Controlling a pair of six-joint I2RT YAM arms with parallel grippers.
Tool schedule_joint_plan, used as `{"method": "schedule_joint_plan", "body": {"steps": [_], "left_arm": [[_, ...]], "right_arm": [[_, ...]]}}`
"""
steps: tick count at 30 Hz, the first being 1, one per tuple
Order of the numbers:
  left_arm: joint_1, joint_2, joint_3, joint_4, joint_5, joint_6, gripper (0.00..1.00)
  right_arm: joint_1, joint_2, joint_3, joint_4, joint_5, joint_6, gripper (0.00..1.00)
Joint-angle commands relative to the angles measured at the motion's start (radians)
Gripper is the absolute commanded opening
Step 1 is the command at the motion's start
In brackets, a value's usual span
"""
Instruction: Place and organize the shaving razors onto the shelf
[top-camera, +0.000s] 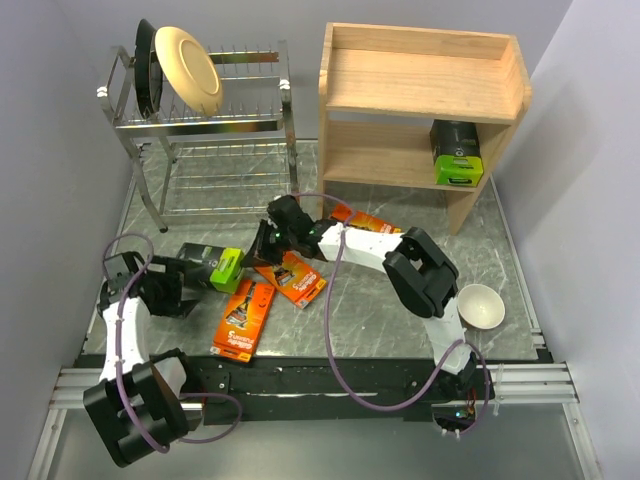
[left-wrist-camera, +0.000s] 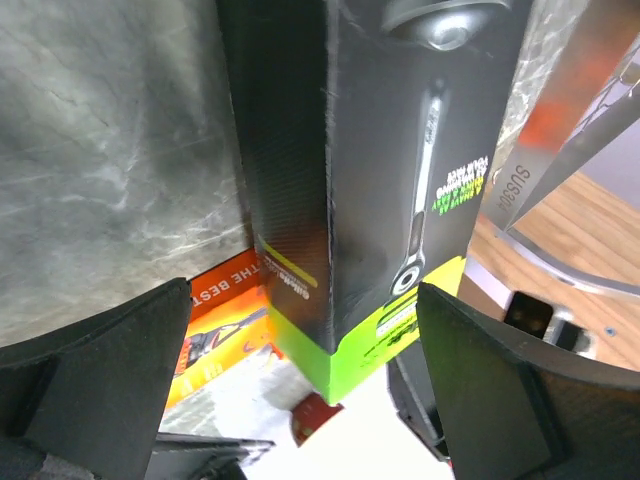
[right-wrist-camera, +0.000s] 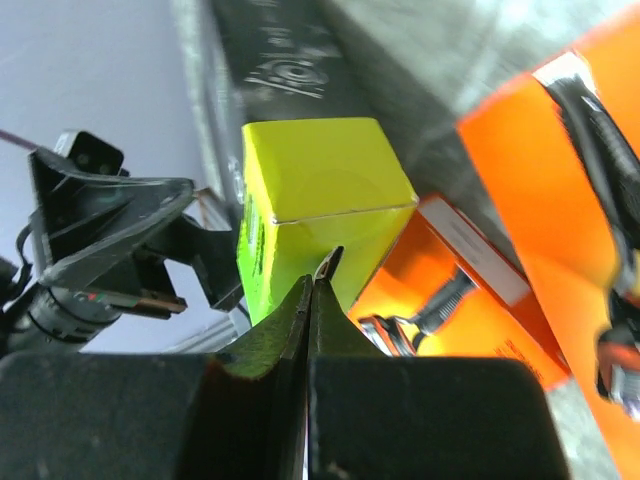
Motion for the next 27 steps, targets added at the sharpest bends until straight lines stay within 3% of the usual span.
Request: {"method": "schedule_joint_plan", "body": {"steps": [1,6,15,21,24,27], "left_arm": [[0.003,0.038,-0.037,0.090,0.078,-0.078,0.99],[0.003,0.076,-0.020,0.102,0.069,-0.094,0.99],[0.010,0.131,-0.096,0.291,0.133,-0.157,0.99],[0.010,0.081,-0.060,0.156,0.083,-0.076,0.99],[0.008,0.058,-0.101,0.208,0.046,-0.104,0.99],[0.010,0.078,-0.129,0.280,0.102,-0.127,0.99]], "right_arm": [[0.021,-0.051,0.036,-0.060,0.054,0.086,0.00],[0.052,-0.051,0.062,-0.083,0.066,0.140,0.04],[0.082,-0.089,0.104,-0.178,0.108,0.237,0.08],[0.084,-0.120,0.128,-0.214,0.126,0.295,0.08],[0.092,-0.129,0.148,-0.227,0.122,0.304,0.08],[0.105,-0.134,0.156,-0.257,0.128,0.316,0.08]]}}
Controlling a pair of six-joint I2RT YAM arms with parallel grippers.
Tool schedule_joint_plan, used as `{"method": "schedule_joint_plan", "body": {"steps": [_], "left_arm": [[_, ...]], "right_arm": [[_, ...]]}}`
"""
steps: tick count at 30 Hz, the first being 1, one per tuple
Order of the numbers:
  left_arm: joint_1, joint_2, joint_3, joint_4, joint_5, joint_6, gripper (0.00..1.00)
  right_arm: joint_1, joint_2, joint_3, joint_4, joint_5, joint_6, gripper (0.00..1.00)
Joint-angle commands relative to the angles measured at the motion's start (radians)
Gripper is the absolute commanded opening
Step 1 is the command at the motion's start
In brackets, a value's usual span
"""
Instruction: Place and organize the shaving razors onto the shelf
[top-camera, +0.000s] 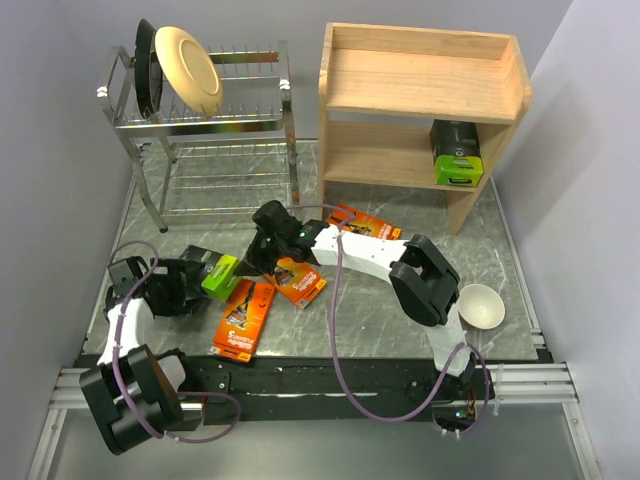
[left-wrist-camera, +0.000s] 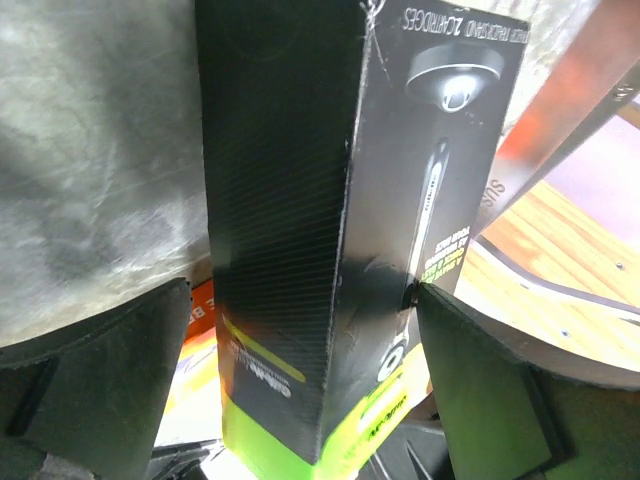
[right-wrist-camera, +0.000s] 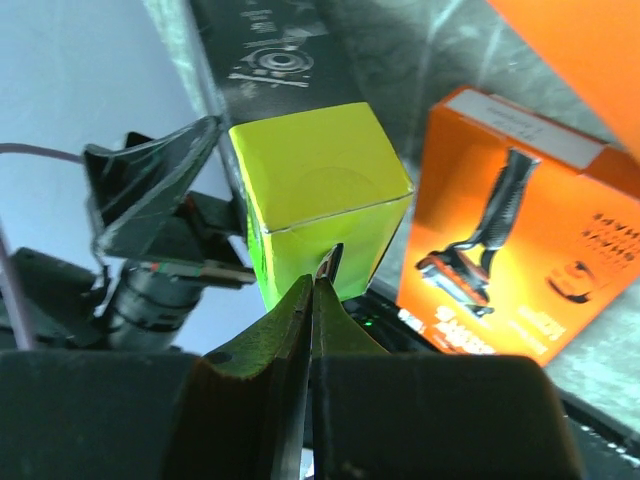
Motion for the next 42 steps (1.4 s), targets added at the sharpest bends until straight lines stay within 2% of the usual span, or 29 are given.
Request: {"method": "schedule_joint_plan", "body": {"steps": [1,3,7,9,11,12,14,15,18,20,21,25,30,31,36,37,39,42], "left_arm": [[0.003,0.010,-0.033,0.096,0.036,-0.024,0.99],[0.003,0.048,-0.040,0.160,0.061,-0.026,1.00],[0.004,0.119,-0.023,0.298,0.098,-0.032,0.99],[0.006,0.174,-0.037,0.372,0.150,-0.078,0.99],[0.004,0.203,-0.025,0.429,0.177,-0.075,0.99],[0.006,0.206,-0.017,0.421,0.182,-0.072,0.93],[0.004,0.196,0.001,0.397,0.188,-0.030,0.83],[0.006,0.188,0.006,0.386,0.185,-0.014,0.78],[0.004,0.142,0.001,0.351,0.175,0.045,0.73],[0.004,0.102,-0.013,0.343,0.165,0.083,0.68],[0.004,0.090,-0.020,0.332,0.162,0.092,0.60],[0.004,0.044,-0.039,0.343,0.179,0.170,0.48],[0.006,0.007,-0.016,0.329,0.196,0.227,0.44],[0.004,0.000,-0.010,0.360,0.252,0.238,0.44],[-0.014,0.012,0.015,0.579,0.528,0.163,0.44],[-0.038,0.022,0.026,0.608,0.562,0.139,0.43],[-0.077,0.050,0.078,0.614,0.625,0.143,0.41],[-0.172,0.079,0.138,0.637,0.673,0.161,0.40]], "right_arm": [[0.022,-0.095,0.070,-0.019,0.012,0.055,0.06],[0.033,-0.095,0.075,-0.036,0.021,0.070,0.00],[0.045,-0.080,0.086,-0.039,0.015,0.084,0.00],[0.050,-0.072,0.087,-0.047,0.020,0.084,0.09],[0.048,-0.067,0.090,-0.045,0.023,0.070,0.13],[0.047,-0.067,0.090,-0.050,0.024,0.067,0.21],[0.042,-0.078,0.078,-0.050,0.032,0.063,0.25],[0.038,-0.083,0.072,-0.045,0.035,0.060,0.30],[0.010,-0.118,0.043,-0.015,0.055,0.018,0.43],[-0.028,-0.165,0.041,-0.028,0.090,-0.058,0.45],[-0.047,-0.190,0.028,0.004,0.098,-0.087,0.45],[-0.131,-0.308,-0.052,0.085,0.100,-0.305,0.50],[-0.246,-0.437,-0.224,0.110,0.139,-0.379,0.53],[-0.260,-0.446,-0.235,0.120,0.138,-0.414,0.53],[-0.352,-0.495,-0.298,0.229,-0.046,-0.626,0.68],[-0.367,-0.506,-0.321,0.252,-0.165,-0.675,0.73],[-0.392,-0.534,-0.393,0.298,-0.282,-0.720,0.84],[-0.456,-0.558,-0.512,0.465,-0.543,-0.766,0.88]]}}
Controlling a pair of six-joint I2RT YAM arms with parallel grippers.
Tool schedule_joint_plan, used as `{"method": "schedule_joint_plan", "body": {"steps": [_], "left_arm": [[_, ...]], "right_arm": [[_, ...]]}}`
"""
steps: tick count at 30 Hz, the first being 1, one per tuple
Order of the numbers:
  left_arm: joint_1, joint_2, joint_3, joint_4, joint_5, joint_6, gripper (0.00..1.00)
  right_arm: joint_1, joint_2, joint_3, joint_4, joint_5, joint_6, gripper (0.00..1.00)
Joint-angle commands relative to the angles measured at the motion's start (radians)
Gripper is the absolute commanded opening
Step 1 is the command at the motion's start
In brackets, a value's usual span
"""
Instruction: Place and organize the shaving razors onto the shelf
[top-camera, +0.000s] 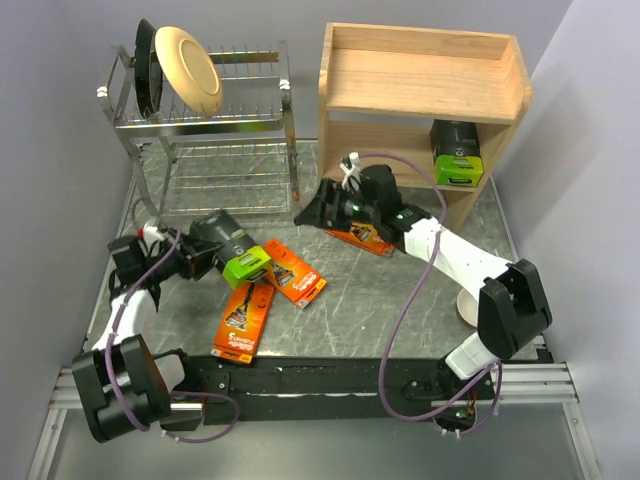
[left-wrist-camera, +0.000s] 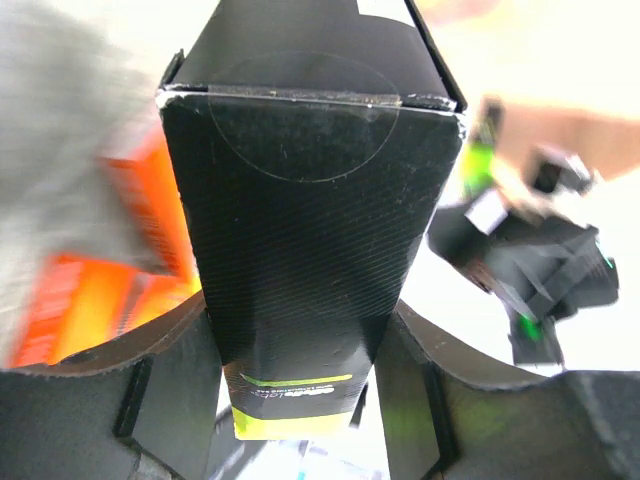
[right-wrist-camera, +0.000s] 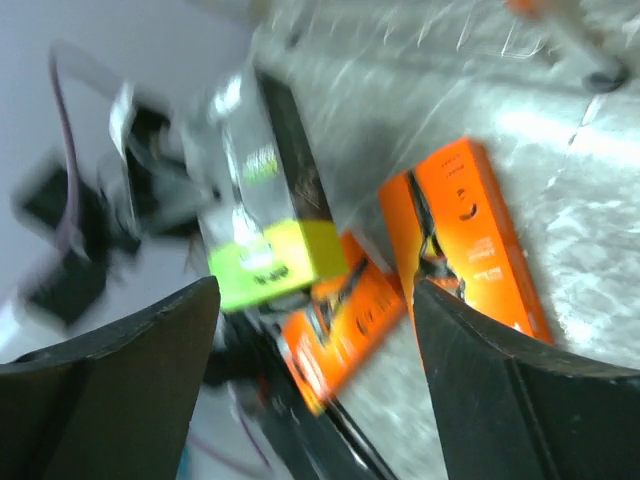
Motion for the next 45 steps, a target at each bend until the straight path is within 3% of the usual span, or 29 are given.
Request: {"method": "schedule_joint_plan", "body": {"steps": [1,2,6,9,12,15,21,34,38,39,42,45], "left_arm": [[-0.138,0.025,0.127,0.188,0.234,-0.038,0.40],[-0.159,0.039,0.134,0.220,0.239,-0.062,0.41],[-0.253,0.104,0.189,0.285,0.277,-0.101,0.41],[-0.345,0.174,0.251,0.290,0.291,-0.125,0.40],[-0.386,0.240,0.272,0.441,0.289,-0.251,0.41],[-0.445,0.309,0.337,0.436,0.283,-0.248,0.41],[-0.485,0.384,0.407,0.515,0.280,-0.346,0.40],[-0.532,0.400,0.400,0.570,0.260,-0.399,0.40],[-0.532,0.404,0.395,0.575,0.249,-0.386,0.43],[-0.532,0.407,0.392,0.575,0.242,-0.383,0.44],[-0.532,0.412,0.389,0.558,0.231,-0.344,0.49],[-0.532,0.421,0.397,0.512,0.210,-0.301,0.56]], "right_arm": [[-0.083,-0.071,-0.139,0.263,-0.421,-0.120,0.90],[-0.093,-0.077,-0.203,0.301,-0.508,-0.107,0.94],[-0.091,-0.125,-0.333,0.519,-0.592,0.016,1.00],[-0.082,-0.154,-0.365,0.515,-0.592,0.003,1.00],[-0.073,-0.151,-0.367,0.521,-0.613,0.013,1.00],[-0.060,-0.133,-0.354,0.564,-0.638,0.047,1.00],[-0.030,-0.091,-0.313,0.463,-0.601,-0.001,1.00],[-0.024,0.007,-0.267,0.576,-0.503,0.111,1.00],[-0.033,0.001,-0.253,0.598,-0.528,0.110,0.84],[-0.034,-0.011,-0.253,0.602,-0.538,0.105,0.73],[-0.047,-0.044,-0.258,0.589,-0.540,0.072,0.56],[-0.068,-0.087,-0.275,0.561,-0.537,0.047,0.49]]}}
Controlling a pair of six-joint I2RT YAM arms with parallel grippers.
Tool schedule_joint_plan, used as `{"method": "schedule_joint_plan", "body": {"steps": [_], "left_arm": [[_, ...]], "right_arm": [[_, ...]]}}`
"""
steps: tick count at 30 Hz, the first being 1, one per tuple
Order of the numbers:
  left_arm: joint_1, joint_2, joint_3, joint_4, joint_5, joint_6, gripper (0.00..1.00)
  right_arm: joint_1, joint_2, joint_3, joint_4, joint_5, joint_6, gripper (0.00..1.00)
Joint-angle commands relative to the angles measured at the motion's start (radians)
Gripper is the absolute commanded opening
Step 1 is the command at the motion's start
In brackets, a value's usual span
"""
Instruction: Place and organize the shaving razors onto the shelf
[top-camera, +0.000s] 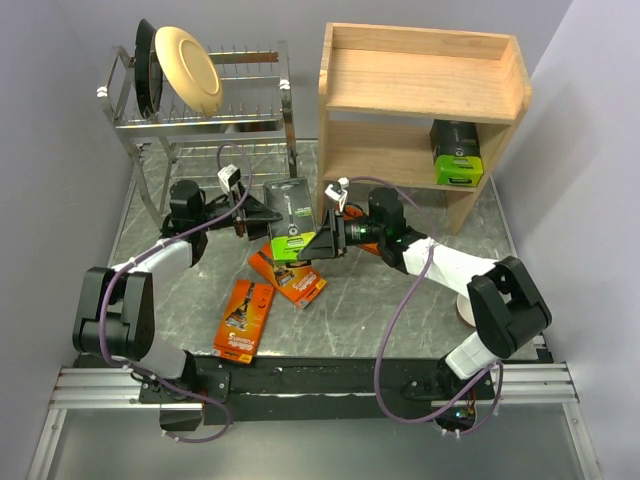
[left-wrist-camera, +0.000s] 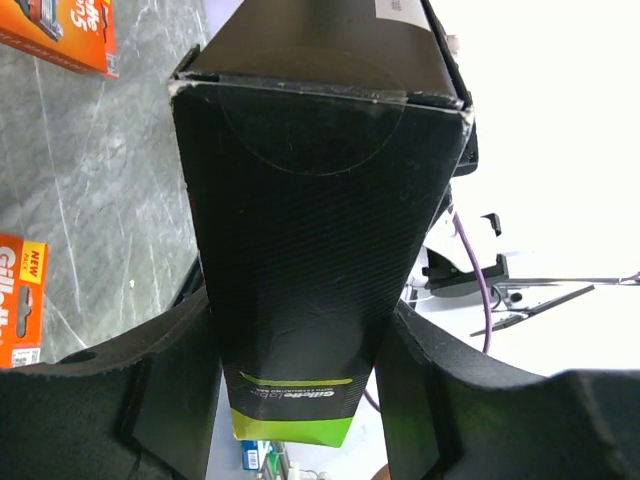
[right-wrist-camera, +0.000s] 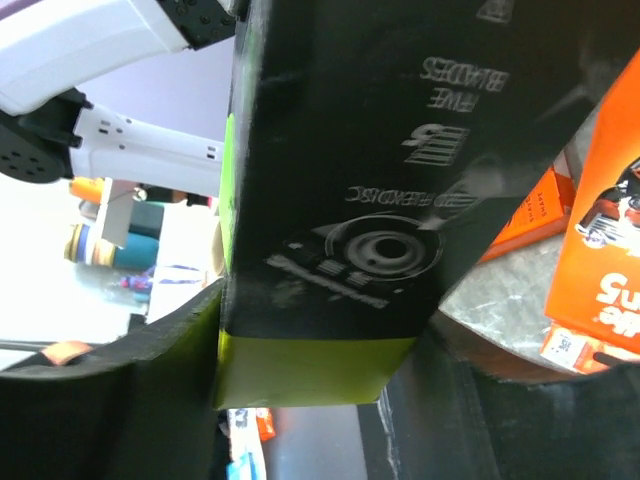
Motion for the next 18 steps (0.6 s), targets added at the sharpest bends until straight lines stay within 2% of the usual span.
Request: {"method": "schedule_joint_plan", "body": {"steps": [1,4,5,10,14,18], "left_arm": [[-0.013,0.003,0.036,-0.022,0.012,0.055,0.61],[-0.010,0.014,0.081,-0.098,0.012,0.162,0.69],[-0.002,0.015,0.114,-0.185,0.013,0.196,0.71],[0.060,0.012,0.188,-0.423,0.090,0.418,0.75],[0.120,-0.014,0.176,-0.510,0.105,0.470,0.76],[0.125,-0.009,0.171,-0.572,0.101,0.529,0.77]], "right_arm": [[-0.045,-0.095,0.019,0.033,0.046,-0.078,0.46],[-0.083,-0.144,-0.009,0.002,0.055,-0.095,0.41],[-0.097,-0.170,-0.023,-0.003,0.056,-0.095,0.39],[-0.209,-0.257,-0.052,-0.043,0.069,-0.115,0.29],[-0.258,-0.305,-0.064,-0.046,0.063,-0.107,0.22],[-0.297,-0.326,-0.069,-0.058,0.032,-0.090,0.15]]}}
